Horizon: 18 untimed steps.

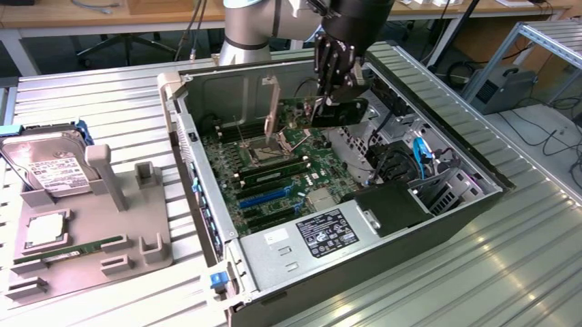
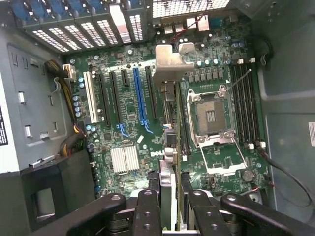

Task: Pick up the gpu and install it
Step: 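Insert the gpu into the slot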

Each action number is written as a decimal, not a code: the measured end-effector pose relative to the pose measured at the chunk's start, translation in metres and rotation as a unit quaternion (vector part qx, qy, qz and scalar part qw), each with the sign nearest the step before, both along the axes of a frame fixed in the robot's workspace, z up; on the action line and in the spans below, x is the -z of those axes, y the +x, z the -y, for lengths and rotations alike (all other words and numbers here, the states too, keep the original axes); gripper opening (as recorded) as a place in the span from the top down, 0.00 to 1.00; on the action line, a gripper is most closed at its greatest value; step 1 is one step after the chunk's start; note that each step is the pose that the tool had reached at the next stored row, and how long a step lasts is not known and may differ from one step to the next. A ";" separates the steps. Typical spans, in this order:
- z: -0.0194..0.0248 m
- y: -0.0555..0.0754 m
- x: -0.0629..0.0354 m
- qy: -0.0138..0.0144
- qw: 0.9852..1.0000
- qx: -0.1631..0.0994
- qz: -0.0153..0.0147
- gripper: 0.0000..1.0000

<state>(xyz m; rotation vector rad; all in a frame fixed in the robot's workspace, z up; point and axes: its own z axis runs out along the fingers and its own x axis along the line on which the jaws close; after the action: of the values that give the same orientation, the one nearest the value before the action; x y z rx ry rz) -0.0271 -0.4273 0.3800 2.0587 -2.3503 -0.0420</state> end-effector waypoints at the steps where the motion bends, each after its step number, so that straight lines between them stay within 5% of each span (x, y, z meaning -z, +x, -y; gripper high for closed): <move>1: 0.0000 0.000 0.0000 0.000 1.000 -0.003 0.000 0.73; 16: 0.0000 0.000 0.0000 0.000 0.999 -0.037 0.000 0.73; 17: 0.0000 0.000 0.0001 0.000 0.999 -0.037 0.002 0.73; 18: 0.0000 0.000 0.0003 0.000 0.999 -0.037 0.008 0.73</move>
<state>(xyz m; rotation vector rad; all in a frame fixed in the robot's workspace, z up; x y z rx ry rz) -0.0272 -0.4273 0.3797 2.1517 -2.2794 -0.0248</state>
